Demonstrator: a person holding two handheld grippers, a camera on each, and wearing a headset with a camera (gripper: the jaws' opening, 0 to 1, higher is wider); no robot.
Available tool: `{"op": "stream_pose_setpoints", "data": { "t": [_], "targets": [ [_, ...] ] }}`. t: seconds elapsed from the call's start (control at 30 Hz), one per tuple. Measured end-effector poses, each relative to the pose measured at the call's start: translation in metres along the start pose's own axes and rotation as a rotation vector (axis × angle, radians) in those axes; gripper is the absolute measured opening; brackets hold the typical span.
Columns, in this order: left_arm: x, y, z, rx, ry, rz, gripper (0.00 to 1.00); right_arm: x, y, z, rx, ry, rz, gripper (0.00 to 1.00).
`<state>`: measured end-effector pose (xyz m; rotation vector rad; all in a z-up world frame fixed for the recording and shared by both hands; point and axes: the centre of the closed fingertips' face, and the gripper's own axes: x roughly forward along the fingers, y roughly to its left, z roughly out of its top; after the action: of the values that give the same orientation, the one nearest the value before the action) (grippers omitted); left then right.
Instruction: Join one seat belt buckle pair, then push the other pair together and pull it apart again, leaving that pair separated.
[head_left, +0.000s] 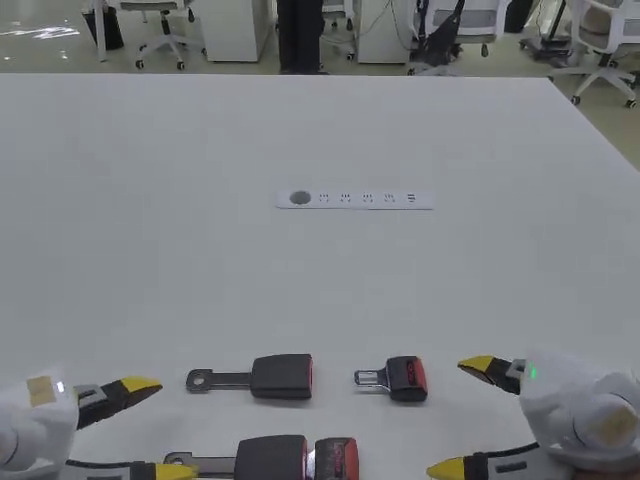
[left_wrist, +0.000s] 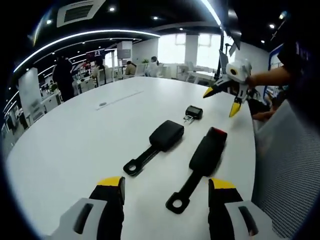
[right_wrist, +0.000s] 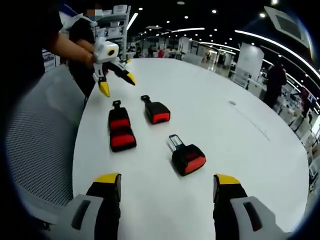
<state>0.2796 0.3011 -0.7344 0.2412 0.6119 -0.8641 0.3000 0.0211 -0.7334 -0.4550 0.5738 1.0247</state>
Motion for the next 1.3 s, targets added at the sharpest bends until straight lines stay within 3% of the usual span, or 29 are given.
{"op": "stream_pose_setpoints", "data": {
  "t": [0.3,0.47,0.57,0.67,0.8,1.1,1.3],
  "targets": [
    [-0.007,-0.003,-0.010,-0.038,-0.068,0.021,0.85,-0.006,0.014,0.003,0.100,-0.078,-0.062,0.89],
    [-0.007,-0.021,0.000,-0.065,-0.092,0.028,0.93,-0.004,0.020,0.002,0.122,-0.120,-0.078,0.99],
    [-0.008,-0.027,0.005,-0.065,-0.118,0.036,1.00,-0.004,0.023,0.000,0.128,-0.130,-0.079,0.99],
    [-0.009,-0.030,0.008,-0.056,-0.147,0.040,1.00,-0.003,0.024,0.001,0.148,-0.155,-0.086,0.99],
    [-0.008,-0.030,0.005,-0.082,-0.138,0.037,1.00,-0.002,0.027,-0.002,0.146,-0.152,-0.083,0.99],
    [-0.007,-0.031,0.011,-0.081,-0.154,0.034,1.00,-0.004,0.026,-0.001,0.149,-0.156,-0.085,0.99],
    [-0.007,-0.029,0.010,-0.075,-0.154,0.031,1.00,-0.006,0.027,0.001,0.150,-0.152,-0.084,0.99]
  ]
}}
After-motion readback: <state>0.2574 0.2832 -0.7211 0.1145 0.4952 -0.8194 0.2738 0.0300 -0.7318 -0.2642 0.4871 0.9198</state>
